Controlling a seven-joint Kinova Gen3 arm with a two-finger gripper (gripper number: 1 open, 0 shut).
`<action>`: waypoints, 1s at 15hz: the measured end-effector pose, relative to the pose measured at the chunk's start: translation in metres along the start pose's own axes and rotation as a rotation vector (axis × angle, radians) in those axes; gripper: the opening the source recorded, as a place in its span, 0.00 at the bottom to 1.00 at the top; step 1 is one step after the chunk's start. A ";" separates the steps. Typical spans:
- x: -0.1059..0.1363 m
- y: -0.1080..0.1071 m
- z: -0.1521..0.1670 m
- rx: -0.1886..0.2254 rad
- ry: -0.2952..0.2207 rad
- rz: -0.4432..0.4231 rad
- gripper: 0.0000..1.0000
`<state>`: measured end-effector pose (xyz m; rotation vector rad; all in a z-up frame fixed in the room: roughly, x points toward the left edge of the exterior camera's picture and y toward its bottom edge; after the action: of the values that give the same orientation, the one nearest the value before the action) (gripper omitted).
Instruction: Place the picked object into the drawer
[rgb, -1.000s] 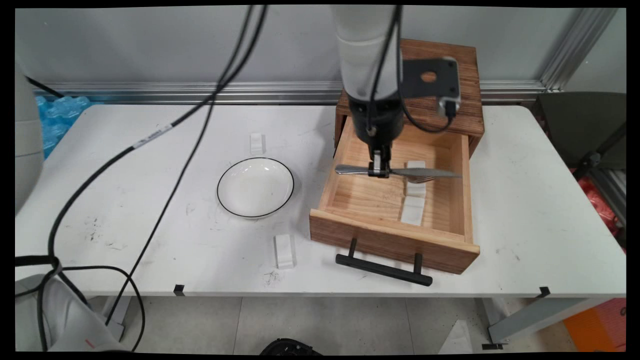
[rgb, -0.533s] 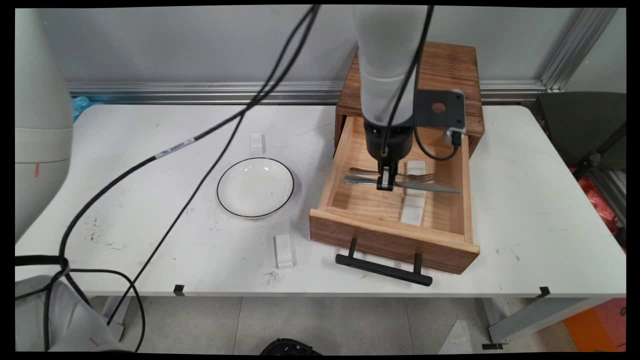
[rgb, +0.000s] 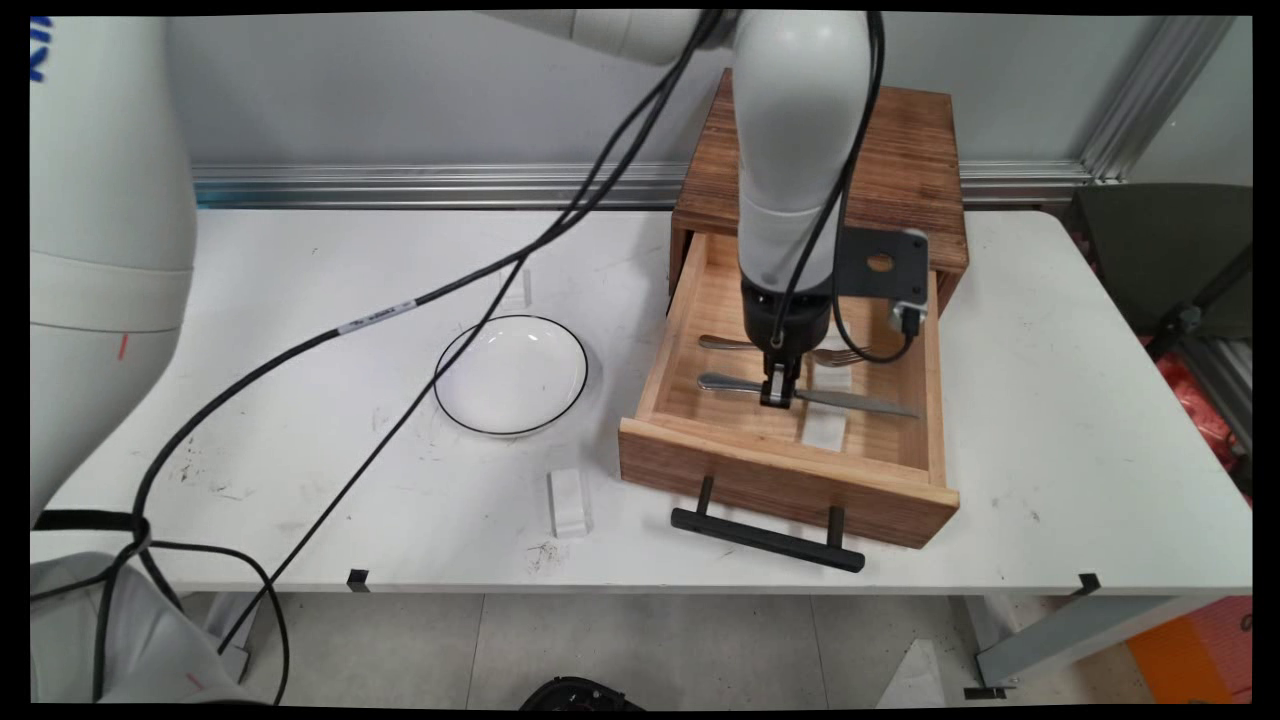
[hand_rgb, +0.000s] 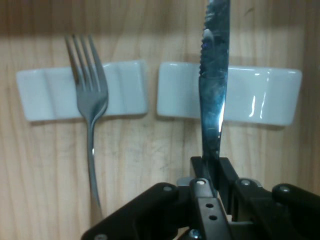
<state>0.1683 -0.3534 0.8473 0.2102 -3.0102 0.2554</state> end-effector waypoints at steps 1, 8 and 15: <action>0.001 0.000 0.005 -0.002 0.000 0.003 0.00; 0.003 -0.003 0.033 -0.016 -0.001 0.014 0.00; 0.005 -0.007 0.041 -0.022 0.027 0.033 1.00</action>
<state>0.1602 -0.3684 0.8085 0.1538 -2.9908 0.2259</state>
